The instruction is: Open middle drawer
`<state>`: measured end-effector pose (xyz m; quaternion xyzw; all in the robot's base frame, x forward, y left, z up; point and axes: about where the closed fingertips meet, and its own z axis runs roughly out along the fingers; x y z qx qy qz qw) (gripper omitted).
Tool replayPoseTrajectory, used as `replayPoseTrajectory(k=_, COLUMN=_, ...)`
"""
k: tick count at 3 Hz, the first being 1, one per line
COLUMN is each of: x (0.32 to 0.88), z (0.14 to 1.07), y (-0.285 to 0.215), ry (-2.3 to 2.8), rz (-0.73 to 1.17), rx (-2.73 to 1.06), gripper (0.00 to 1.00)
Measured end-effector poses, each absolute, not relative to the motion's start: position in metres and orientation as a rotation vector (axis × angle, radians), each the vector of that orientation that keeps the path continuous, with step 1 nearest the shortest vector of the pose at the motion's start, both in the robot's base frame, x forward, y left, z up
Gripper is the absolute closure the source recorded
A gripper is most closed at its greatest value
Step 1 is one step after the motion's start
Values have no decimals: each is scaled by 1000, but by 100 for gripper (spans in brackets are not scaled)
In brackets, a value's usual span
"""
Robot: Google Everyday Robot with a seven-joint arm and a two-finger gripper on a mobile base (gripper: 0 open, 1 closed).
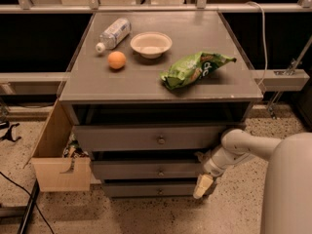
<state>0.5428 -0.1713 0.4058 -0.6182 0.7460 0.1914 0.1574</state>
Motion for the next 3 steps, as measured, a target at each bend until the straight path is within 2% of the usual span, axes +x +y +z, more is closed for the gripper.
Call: replayPoseTrajectory(k=3, x=512, z=426, y=-181, ry=2151, rz=624, rx=-1791, gripper=0)
